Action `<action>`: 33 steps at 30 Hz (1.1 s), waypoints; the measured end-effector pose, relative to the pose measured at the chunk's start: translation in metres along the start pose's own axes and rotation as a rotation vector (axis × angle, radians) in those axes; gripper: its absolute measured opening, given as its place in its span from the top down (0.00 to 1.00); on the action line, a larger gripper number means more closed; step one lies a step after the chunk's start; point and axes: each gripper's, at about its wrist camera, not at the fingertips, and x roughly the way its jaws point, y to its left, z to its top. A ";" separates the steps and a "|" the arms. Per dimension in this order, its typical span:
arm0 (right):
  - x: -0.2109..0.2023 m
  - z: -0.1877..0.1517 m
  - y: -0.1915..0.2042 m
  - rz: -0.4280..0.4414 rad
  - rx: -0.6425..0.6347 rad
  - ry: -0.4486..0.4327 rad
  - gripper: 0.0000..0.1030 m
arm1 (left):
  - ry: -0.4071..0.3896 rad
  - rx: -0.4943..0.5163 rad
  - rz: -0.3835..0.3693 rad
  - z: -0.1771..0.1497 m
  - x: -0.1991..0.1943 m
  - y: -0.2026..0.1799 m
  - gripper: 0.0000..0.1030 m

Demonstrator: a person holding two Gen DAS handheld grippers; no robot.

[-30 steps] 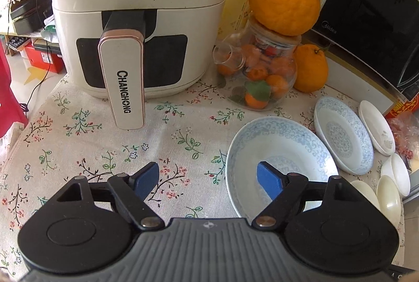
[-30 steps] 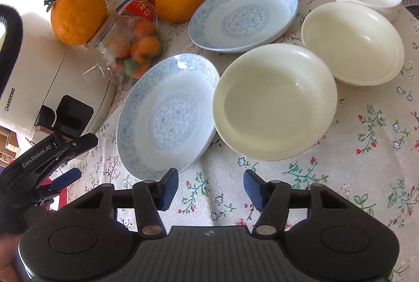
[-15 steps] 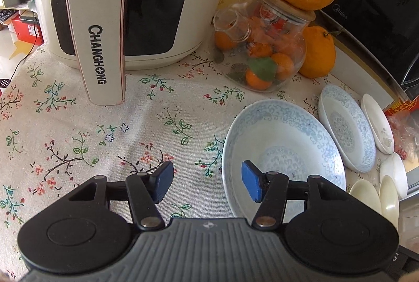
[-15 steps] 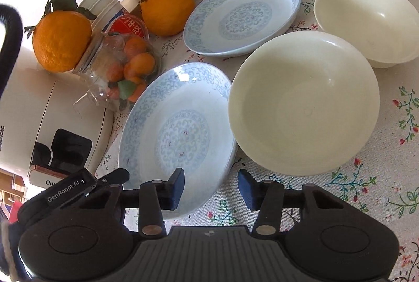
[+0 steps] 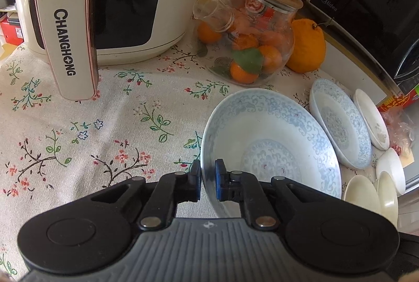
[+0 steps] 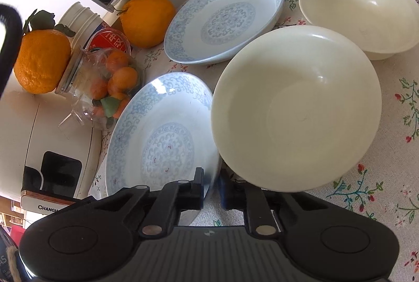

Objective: Organize plates and bowls

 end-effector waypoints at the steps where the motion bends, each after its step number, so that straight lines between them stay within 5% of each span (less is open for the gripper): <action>1: 0.001 0.000 0.000 0.000 -0.003 0.001 0.91 | 0.004 -0.007 -0.004 0.000 -0.002 0.002 0.92; 17: -0.021 -0.009 0.014 0.090 -0.076 0.044 0.90 | -0.036 -0.039 0.004 -0.005 -0.052 0.019 0.94; 33: -0.067 -0.038 0.015 0.113 -0.230 0.084 0.89 | -0.027 -0.044 0.001 -0.048 -0.105 0.031 0.92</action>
